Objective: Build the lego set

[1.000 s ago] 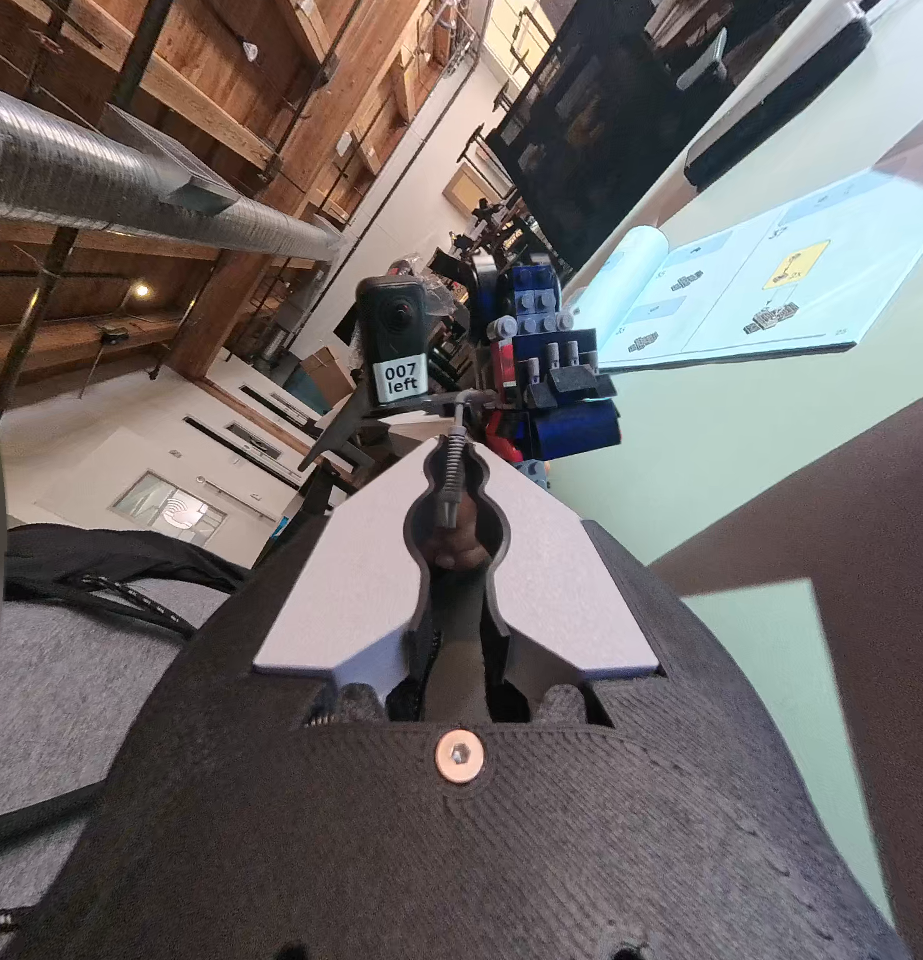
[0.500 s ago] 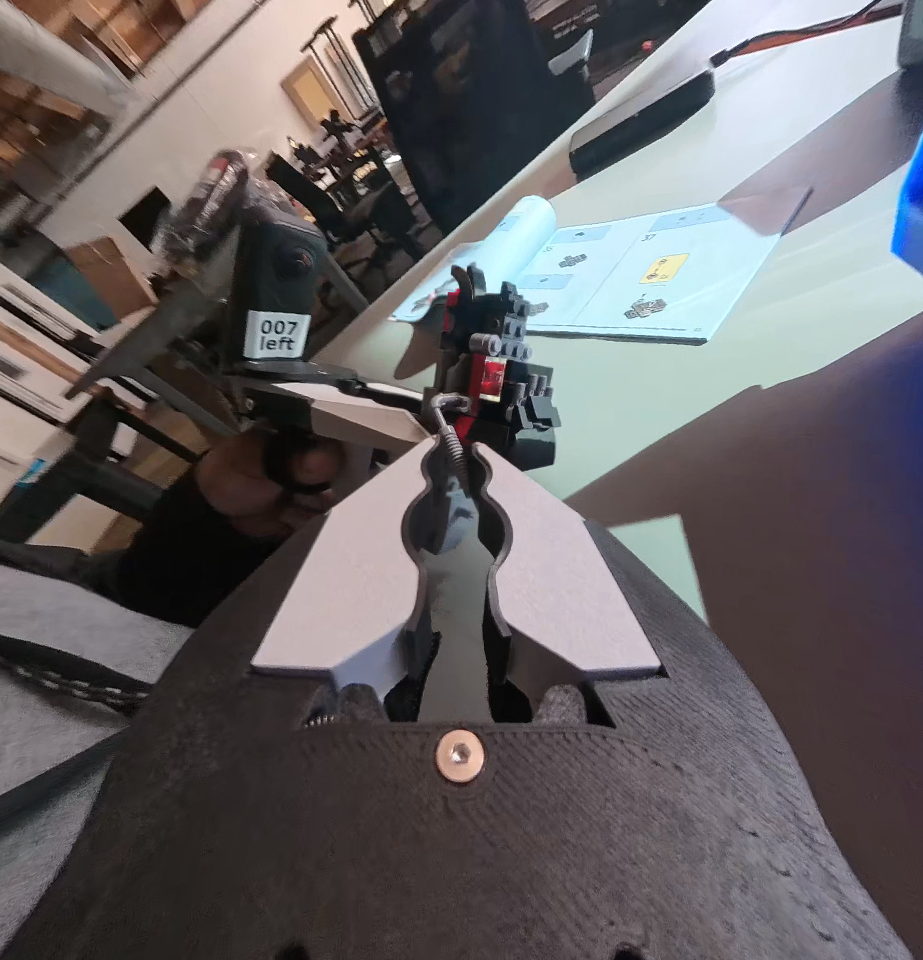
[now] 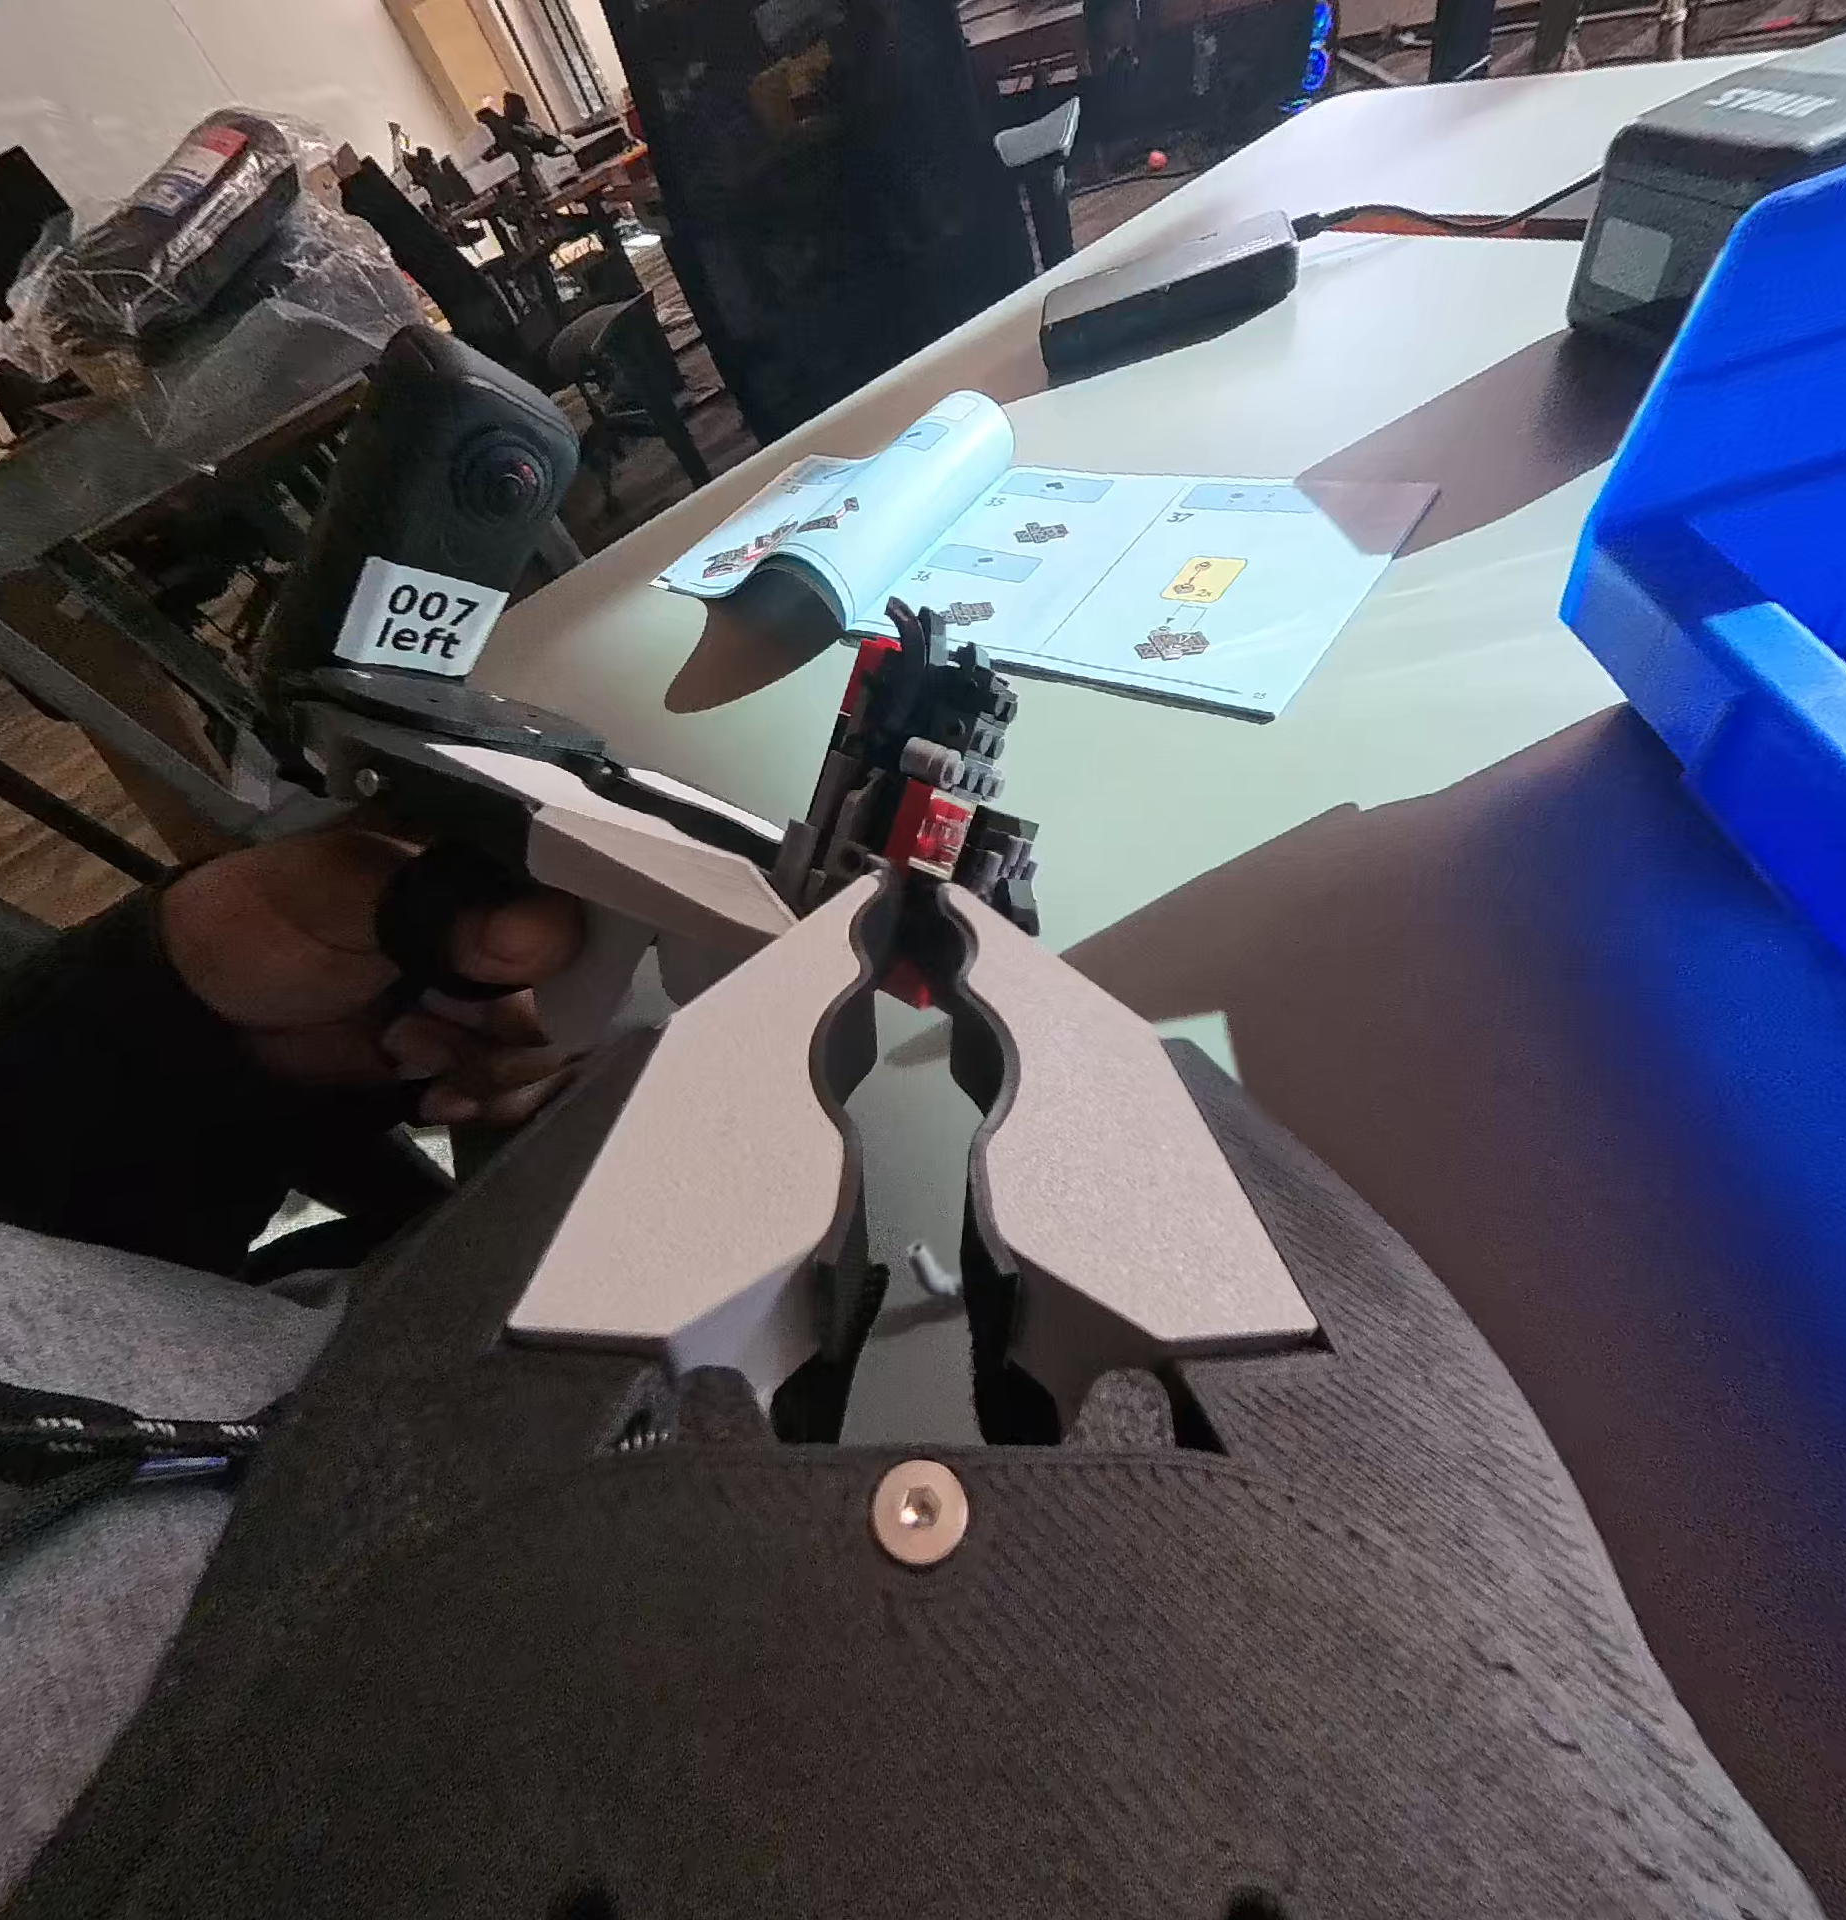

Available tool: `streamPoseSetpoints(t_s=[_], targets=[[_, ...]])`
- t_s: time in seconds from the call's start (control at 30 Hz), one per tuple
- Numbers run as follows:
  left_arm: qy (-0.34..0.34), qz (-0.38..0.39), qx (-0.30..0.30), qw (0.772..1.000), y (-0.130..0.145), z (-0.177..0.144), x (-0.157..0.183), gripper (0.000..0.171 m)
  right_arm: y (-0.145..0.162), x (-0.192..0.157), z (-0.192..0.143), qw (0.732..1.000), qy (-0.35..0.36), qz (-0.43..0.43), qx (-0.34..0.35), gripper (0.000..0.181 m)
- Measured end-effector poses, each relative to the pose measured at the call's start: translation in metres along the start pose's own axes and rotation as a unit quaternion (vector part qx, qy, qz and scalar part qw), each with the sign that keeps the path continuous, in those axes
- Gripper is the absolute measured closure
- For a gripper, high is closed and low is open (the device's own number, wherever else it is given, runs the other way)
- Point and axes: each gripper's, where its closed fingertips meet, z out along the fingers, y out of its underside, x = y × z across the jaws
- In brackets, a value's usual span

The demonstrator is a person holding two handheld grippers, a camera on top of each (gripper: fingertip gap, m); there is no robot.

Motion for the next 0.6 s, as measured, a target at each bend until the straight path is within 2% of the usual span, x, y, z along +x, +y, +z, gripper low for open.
streamPoseSetpoints(t_s=[0.17, 0.23, 0.3, 0.43, 0.6], targets=[[-0.001, -0.005, 0.011, 1.0, -0.005, -0.002, -0.003, 0.125, -0.008, 0.014, -0.024, 0.999, 0.007, -0.035, -0.006, 0.171], [0.002, -0.003, 0.012, 1.0, -0.007, -0.002, -0.004, 0.125, 0.002, 0.015, -0.036, 0.996, -0.014, -0.081, -0.045, 0.17], [0.004, 0.001, 0.012, 1.0, -0.008, -0.001, -0.003, 0.125, 0.02, 0.019, -0.046, 0.983, -0.031, -0.154, -0.093, 0.168], [0.011, 0.009, 0.01, 1.0, -0.01, 0.001, -0.002, 0.125, 0.051, 0.03, -0.053, 0.942, -0.053, -0.286, -0.168, 0.158], [0.011, 0.013, 0.02, 1.0, -0.012, -0.001, -0.001, 0.125, 0.078, 0.012, -0.055, 0.911, -0.118, -0.32, -0.233, 0.159]])
